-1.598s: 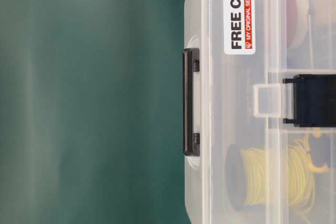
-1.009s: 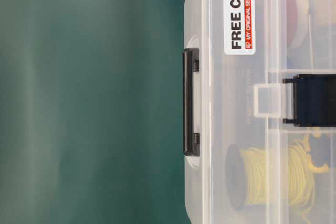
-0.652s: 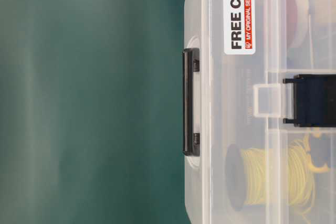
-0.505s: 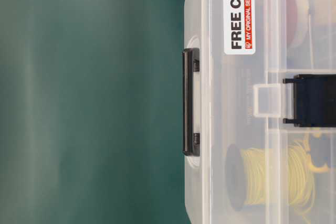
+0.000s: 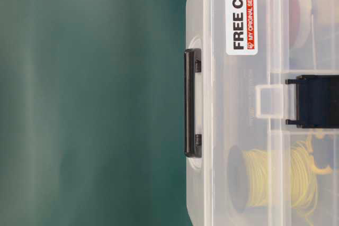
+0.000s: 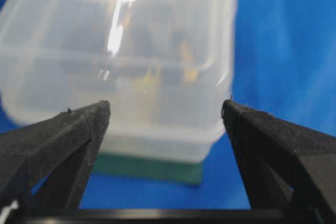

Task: Open the tool box with both arms.
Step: 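Move both open grippers to the lid edges on the box's left and right sides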

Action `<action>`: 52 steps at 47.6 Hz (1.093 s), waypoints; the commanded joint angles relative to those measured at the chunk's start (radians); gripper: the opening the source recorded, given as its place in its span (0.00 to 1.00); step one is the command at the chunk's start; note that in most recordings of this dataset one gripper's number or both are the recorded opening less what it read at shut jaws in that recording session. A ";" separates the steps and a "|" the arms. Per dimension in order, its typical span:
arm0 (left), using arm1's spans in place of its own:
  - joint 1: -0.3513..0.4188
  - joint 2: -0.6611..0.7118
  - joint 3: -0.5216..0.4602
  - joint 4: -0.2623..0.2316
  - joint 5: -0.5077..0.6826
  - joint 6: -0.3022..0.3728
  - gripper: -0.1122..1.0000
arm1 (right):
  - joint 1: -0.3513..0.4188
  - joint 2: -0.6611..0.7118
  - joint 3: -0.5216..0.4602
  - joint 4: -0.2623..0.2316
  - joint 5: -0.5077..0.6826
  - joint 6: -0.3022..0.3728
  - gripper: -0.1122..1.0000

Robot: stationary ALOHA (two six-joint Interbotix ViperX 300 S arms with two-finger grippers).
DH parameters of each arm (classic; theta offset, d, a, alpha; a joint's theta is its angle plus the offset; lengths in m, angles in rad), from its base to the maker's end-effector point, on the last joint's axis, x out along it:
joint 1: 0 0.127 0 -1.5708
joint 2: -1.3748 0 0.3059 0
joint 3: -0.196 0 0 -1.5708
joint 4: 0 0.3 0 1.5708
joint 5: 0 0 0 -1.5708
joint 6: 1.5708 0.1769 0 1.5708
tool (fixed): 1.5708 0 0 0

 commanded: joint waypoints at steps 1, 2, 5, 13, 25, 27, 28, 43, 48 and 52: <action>0.020 0.041 0.003 -0.002 -0.003 -0.002 0.92 | -0.020 0.051 -0.018 0.002 0.008 0.003 0.86; 0.023 0.051 0.005 -0.002 -0.003 -0.002 0.92 | -0.021 0.061 -0.018 0.002 0.008 0.003 0.86; 0.028 0.081 0.008 -0.002 -0.008 0.000 0.92 | -0.025 0.095 -0.020 0.000 0.002 0.003 0.86; 0.029 0.146 0.003 -0.002 -0.020 0.000 0.92 | -0.026 0.169 -0.028 -0.002 -0.012 0.003 0.86; 0.029 0.193 -0.012 -0.002 -0.081 0.002 0.92 | -0.025 0.209 -0.051 0.000 -0.072 0.003 0.85; 0.029 0.195 -0.014 -0.002 -0.094 0.005 0.92 | -0.026 0.216 -0.057 -0.002 -0.081 0.003 0.85; 0.029 0.196 -0.014 -0.002 -0.100 0.005 0.92 | -0.025 0.221 -0.060 -0.002 -0.084 0.003 0.85; 0.032 0.258 -0.044 -0.002 -0.172 0.011 0.92 | -0.020 0.336 -0.127 -0.008 -0.100 -0.009 0.85; 0.041 0.301 -0.067 -0.002 -0.179 0.011 0.92 | -0.015 0.367 -0.149 -0.012 -0.110 -0.009 0.85; 0.049 0.344 -0.089 -0.002 -0.179 0.011 0.92 | -0.012 0.379 -0.160 -0.014 -0.121 -0.009 0.85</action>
